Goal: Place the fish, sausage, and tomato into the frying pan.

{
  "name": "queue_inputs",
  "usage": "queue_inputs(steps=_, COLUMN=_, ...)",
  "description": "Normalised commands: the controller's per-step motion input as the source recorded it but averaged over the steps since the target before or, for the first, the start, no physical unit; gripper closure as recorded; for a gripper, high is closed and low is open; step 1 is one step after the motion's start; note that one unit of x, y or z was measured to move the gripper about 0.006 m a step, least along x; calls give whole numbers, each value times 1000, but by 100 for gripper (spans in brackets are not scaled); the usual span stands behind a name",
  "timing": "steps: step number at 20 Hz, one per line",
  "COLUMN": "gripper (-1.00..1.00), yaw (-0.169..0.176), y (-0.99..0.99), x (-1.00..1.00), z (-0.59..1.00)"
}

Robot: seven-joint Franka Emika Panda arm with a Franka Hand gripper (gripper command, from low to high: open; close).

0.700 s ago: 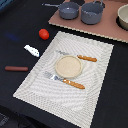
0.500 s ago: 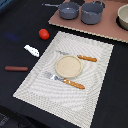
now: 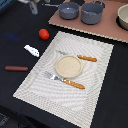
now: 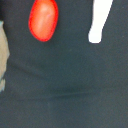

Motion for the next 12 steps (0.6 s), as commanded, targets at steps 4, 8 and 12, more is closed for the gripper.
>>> queue_inputs(steps=4, gripper=-100, yaw=0, y=-1000, x=16, z=-328)
queue_inputs(steps=8, gripper=-100, yaw=35, y=-991, x=0, z=-405)
queue_inputs(steps=12, gripper=-100, yaw=89, y=-882, x=-10, z=-494)
